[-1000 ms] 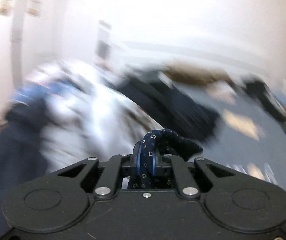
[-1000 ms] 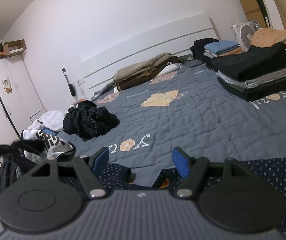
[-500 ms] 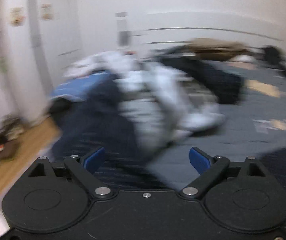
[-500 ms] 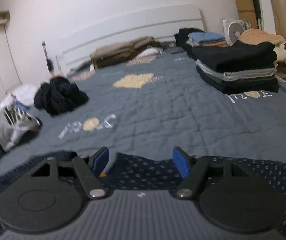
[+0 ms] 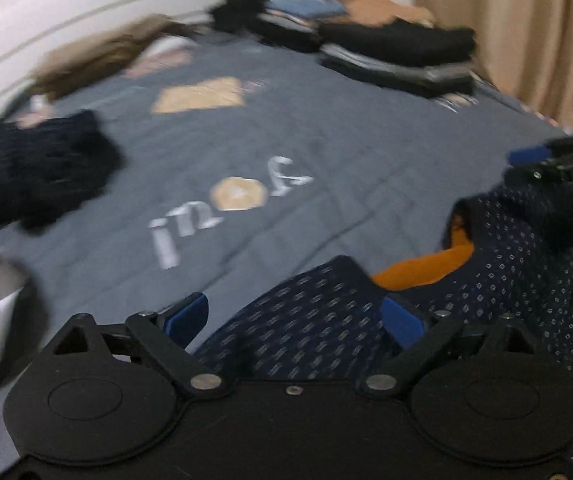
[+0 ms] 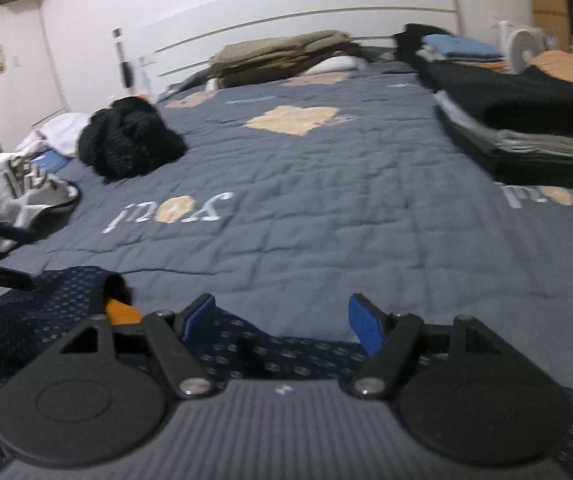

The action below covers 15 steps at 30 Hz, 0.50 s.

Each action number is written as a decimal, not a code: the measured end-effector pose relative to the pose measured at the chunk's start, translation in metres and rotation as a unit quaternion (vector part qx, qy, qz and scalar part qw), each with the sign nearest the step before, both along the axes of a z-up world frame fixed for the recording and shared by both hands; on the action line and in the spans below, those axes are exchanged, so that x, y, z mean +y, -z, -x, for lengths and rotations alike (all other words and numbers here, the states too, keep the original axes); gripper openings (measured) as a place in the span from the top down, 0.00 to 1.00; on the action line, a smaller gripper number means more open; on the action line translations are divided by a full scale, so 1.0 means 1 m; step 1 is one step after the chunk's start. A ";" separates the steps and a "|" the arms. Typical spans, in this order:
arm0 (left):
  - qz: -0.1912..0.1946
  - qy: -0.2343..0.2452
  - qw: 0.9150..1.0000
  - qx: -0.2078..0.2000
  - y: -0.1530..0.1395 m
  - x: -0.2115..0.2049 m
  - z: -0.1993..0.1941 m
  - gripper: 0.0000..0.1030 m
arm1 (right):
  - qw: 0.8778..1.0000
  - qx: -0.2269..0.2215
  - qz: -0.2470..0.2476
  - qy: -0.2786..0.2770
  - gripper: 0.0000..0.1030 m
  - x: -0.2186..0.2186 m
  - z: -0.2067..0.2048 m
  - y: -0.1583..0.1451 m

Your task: Fold clothes

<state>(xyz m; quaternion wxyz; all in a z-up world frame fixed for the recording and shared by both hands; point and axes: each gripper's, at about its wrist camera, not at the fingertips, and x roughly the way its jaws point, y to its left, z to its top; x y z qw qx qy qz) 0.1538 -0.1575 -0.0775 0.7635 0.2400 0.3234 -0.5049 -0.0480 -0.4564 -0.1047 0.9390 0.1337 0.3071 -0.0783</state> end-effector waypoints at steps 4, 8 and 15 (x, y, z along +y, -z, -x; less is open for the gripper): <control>-0.013 0.036 0.999 0.015 0.020 -0.020 -0.010 0.09 | 0.999 0.008 -0.015 -0.044 0.29 0.012 -0.017 0.009; -0.031 0.052 0.998 0.024 0.036 -0.030 -0.018 0.12 | 0.997 0.047 0.027 -0.055 0.30 0.024 -0.034 0.025; -0.039 0.058 0.996 0.049 0.044 -0.028 -0.023 0.82 | 0.997 0.068 -0.005 -0.019 0.95 0.018 -0.047 0.042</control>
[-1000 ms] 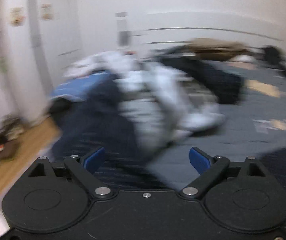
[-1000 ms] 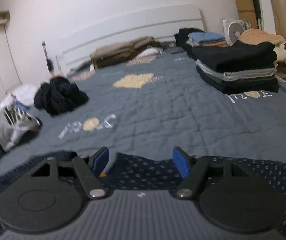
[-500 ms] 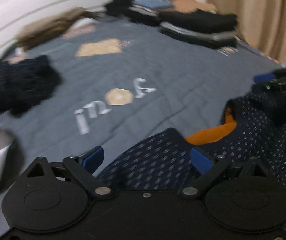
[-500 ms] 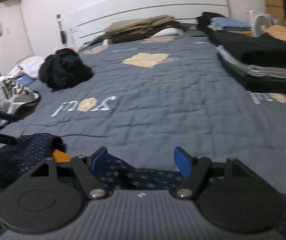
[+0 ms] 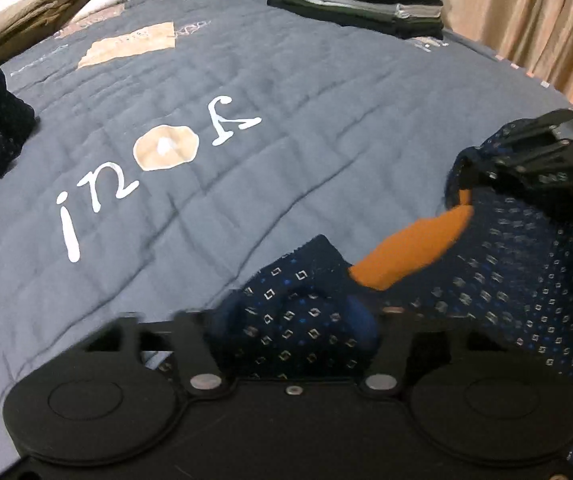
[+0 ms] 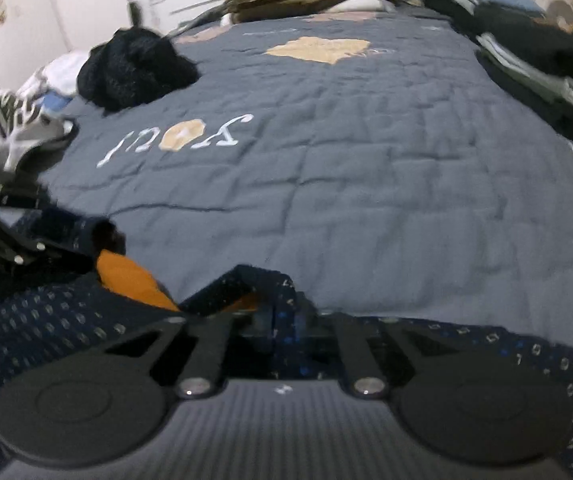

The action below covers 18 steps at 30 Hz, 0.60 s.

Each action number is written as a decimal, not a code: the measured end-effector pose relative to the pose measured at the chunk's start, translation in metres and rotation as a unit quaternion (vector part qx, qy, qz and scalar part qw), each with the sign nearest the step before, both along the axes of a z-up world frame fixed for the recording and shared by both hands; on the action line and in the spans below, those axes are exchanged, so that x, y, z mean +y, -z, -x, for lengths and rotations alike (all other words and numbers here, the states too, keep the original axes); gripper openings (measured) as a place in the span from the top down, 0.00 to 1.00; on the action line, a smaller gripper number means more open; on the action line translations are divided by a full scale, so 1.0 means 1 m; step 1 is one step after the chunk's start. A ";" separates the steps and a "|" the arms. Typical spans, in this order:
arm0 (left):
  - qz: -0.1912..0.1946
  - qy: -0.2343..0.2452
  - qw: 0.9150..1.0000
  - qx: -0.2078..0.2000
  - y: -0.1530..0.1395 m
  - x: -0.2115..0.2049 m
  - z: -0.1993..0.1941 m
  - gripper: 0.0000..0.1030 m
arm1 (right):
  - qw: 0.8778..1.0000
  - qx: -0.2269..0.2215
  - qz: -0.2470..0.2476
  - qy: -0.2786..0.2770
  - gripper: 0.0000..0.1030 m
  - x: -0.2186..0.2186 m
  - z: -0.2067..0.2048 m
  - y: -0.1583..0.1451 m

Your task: Fold clothes

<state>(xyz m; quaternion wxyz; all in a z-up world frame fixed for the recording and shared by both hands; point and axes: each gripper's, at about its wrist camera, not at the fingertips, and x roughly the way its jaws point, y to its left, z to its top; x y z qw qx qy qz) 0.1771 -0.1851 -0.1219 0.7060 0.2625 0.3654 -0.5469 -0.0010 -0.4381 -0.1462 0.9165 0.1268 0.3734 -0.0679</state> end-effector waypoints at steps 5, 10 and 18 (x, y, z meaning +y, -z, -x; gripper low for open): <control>0.070 -0.025 0.995 -0.061 -0.030 0.021 0.001 0.94 | 0.996 -0.065 -0.021 0.053 0.96 -0.016 0.009 -0.032; 0.144 -0.086 0.979 -0.117 -0.075 0.023 -0.019 0.94 | 0.983 -0.150 -0.007 0.102 0.97 -0.034 0.001 -0.077; 0.186 -0.159 0.951 -0.191 -0.117 -0.023 -0.071 0.94 | 0.969 -0.197 0.034 0.145 0.97 -0.058 -0.080 -0.116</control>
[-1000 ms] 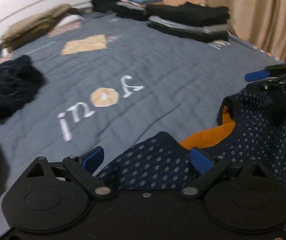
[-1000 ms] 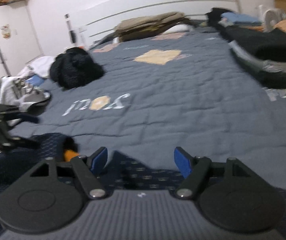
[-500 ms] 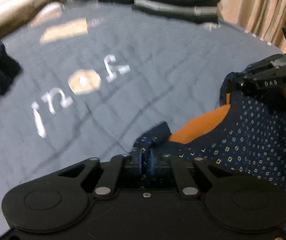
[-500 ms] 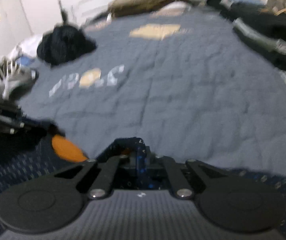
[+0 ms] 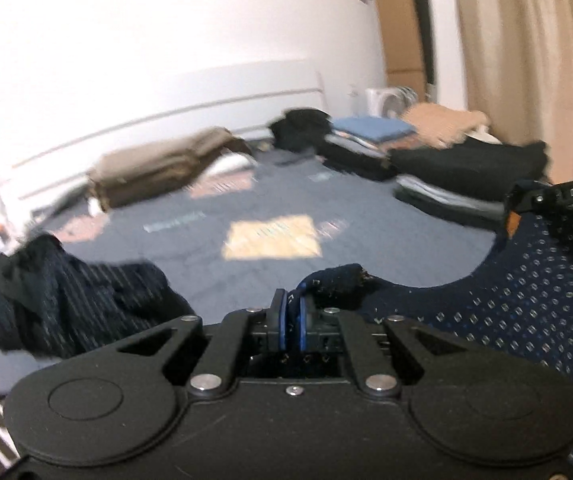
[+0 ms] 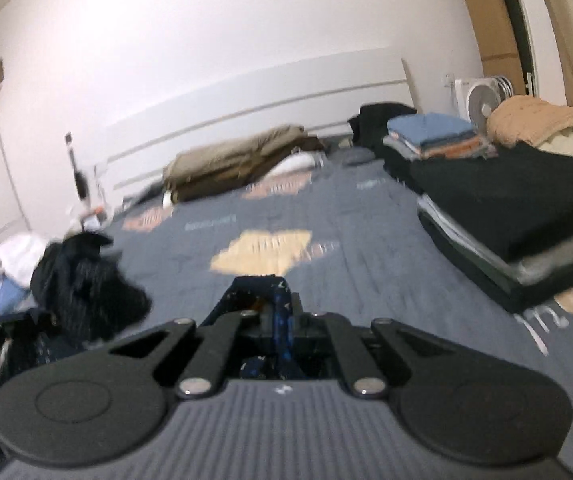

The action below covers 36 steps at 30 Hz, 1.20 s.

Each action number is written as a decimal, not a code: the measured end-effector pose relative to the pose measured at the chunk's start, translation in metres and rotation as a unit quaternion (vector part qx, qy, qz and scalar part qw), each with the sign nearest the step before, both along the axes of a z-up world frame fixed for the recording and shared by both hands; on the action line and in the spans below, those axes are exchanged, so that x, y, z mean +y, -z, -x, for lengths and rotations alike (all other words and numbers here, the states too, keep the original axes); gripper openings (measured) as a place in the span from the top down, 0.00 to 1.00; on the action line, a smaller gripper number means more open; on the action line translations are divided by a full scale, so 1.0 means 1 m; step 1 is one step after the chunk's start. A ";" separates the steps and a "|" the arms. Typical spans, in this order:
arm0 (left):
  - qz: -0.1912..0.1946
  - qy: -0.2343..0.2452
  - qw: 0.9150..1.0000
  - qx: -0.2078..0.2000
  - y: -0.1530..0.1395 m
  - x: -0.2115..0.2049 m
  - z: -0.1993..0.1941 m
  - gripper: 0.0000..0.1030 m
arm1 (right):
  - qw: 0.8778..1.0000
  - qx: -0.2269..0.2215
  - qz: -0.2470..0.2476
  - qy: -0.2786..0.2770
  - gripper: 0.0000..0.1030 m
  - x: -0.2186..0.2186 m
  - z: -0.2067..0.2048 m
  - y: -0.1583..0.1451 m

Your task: Fold clothes

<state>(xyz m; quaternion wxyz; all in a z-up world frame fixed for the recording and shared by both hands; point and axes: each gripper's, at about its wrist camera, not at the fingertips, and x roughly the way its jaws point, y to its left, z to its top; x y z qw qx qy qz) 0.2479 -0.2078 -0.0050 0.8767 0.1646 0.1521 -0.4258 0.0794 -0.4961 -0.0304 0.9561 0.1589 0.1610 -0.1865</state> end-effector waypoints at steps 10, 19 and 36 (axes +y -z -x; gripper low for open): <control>-0.030 -0.038 0.999 0.004 0.041 -0.007 0.011 0.27 | 0.994 0.106 -0.010 -0.027 0.61 0.011 -0.044 0.051; 0.055 -0.007 0.996 0.065 0.012 0.092 0.142 0.17 | 0.996 0.069 -0.058 -0.027 0.52 0.057 0.135 0.019; 0.126 -0.092 0.978 0.139 0.048 0.211 0.320 0.16 | 0.979 0.150 -0.134 -0.033 0.48 0.194 0.335 0.102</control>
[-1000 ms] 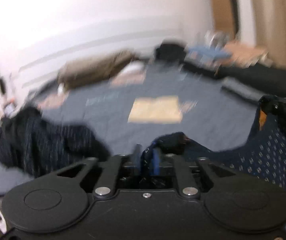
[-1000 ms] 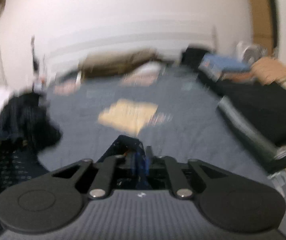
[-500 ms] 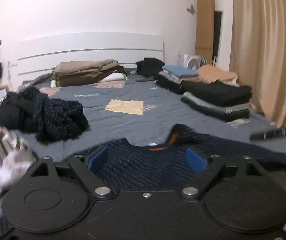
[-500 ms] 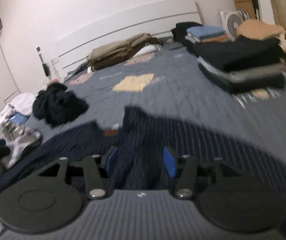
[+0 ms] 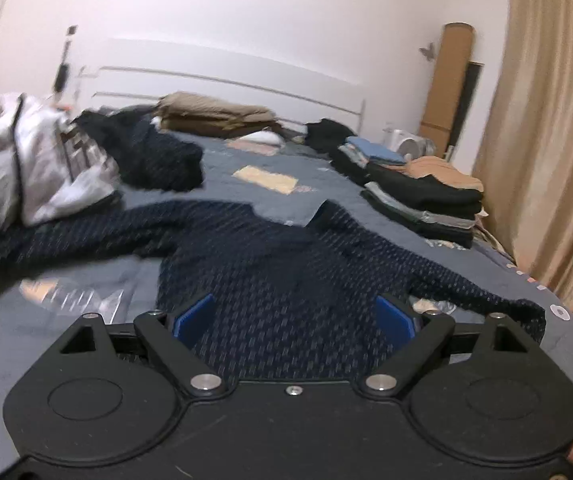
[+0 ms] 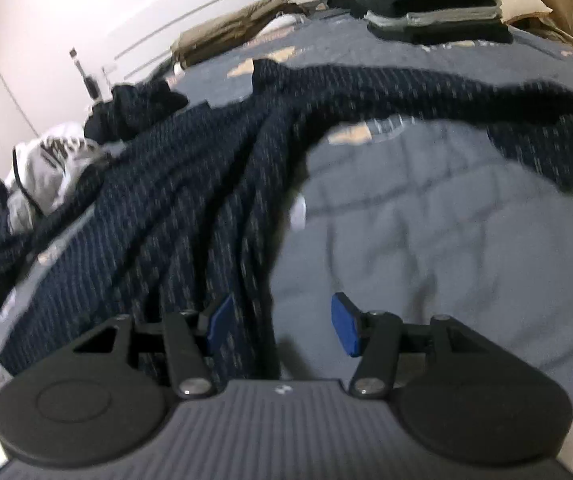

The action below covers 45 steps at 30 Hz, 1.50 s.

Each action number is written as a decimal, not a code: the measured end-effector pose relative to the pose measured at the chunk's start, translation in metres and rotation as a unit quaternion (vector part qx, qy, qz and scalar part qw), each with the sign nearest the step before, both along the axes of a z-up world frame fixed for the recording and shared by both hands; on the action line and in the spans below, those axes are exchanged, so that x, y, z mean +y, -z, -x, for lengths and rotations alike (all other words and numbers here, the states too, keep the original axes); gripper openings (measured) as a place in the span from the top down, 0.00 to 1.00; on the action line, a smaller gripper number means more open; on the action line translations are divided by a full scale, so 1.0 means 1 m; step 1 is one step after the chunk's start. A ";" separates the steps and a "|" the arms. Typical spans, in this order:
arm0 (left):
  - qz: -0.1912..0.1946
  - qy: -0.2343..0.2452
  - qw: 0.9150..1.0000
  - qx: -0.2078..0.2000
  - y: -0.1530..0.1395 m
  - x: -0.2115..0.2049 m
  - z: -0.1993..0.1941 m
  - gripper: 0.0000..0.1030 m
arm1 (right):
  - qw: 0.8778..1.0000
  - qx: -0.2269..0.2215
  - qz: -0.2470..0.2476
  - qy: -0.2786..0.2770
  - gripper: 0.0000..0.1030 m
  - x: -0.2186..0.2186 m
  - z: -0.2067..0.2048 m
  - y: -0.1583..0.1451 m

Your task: Fold clothes

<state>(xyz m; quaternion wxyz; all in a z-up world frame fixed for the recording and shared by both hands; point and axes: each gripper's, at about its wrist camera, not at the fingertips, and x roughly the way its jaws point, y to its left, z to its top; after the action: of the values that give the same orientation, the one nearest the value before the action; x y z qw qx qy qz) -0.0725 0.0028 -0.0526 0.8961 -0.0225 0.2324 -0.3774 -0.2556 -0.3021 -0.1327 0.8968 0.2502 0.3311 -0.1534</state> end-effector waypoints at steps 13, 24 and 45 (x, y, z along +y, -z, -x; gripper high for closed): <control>-0.027 -0.035 0.999 0.013 0.027 0.036 0.006 0.15 | 0.998 -0.012 -0.060 -0.022 0.98 0.027 0.016 0.017; -0.017 -0.039 0.999 0.010 0.017 0.049 0.006 0.15 | 0.979 -0.172 -0.076 0.076 0.99 -0.026 0.086 -0.088; -0.145 -0.036 0.981 0.126 0.071 0.070 -0.015 0.16 | 0.999 -0.038 -0.006 0.017 0.57 -0.004 0.071 -0.053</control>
<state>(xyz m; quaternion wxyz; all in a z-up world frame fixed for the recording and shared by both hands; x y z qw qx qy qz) -0.0580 0.0727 -0.1237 0.8667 0.0520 0.3945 -0.3009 -0.3267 -0.3065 -0.0798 0.9044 0.2673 0.2931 -0.1571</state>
